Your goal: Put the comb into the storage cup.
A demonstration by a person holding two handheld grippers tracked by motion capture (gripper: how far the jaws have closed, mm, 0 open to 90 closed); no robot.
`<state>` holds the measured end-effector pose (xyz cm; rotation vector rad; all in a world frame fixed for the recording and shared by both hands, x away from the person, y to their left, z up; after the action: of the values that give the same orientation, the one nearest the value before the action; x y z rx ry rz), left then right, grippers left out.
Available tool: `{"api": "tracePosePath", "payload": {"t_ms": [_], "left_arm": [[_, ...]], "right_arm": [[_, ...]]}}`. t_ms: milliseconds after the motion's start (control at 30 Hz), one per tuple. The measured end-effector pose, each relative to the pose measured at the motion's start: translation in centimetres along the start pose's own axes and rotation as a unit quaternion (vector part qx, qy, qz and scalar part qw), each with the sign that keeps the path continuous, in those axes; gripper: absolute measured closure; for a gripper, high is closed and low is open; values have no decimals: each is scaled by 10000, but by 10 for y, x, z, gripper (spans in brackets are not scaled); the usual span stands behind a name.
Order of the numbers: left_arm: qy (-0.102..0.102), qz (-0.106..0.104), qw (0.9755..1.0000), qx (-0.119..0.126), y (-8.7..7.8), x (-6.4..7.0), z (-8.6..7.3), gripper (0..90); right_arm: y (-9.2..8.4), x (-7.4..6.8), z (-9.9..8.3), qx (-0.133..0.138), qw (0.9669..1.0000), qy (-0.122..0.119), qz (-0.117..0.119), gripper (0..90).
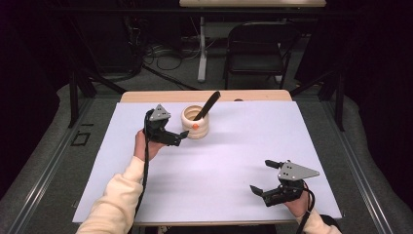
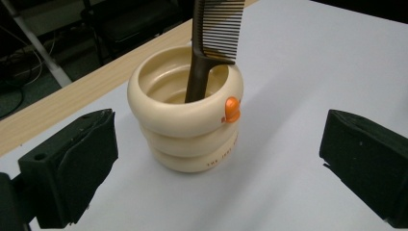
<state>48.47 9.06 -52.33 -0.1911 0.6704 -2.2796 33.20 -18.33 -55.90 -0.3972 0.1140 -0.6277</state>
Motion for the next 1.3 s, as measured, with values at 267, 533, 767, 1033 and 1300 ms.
{"api": "tracePosePath", "payload": {"t_ms": [267,533,767,1033,1300], "left_arm": [[90,45,9999,-39,-8,9,-14,0],[150,-31,9996,-230,-8,21,-35,0],[178,-16,9995,-247,-15,29,-45,0],[193,27,9995,-252,-26,35,-56,0],[179,54,9996,-221,-37,42,-66,0]], "right_arm": [[1,0,0,-17,10000,-19,1,4],[0,0,0,-13,10000,-25,2,4],[0,0,0,-17,10000,-23,-2,4],[0,0,0,-34,10000,-47,-28,3],[0,0,0,-27,10000,-42,-32,4]]}}
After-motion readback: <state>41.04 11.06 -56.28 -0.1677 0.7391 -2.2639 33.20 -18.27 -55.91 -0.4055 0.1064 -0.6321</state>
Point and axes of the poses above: each handheld gripper's, and its own axes: y roughly forward along the jaws, z roughly out of its top, x roughly to its right, the point moved 10 cm from there along y, roughly forward along the jaws, and after that the axes turned 2 degrees about z, right-handed, at the moved point
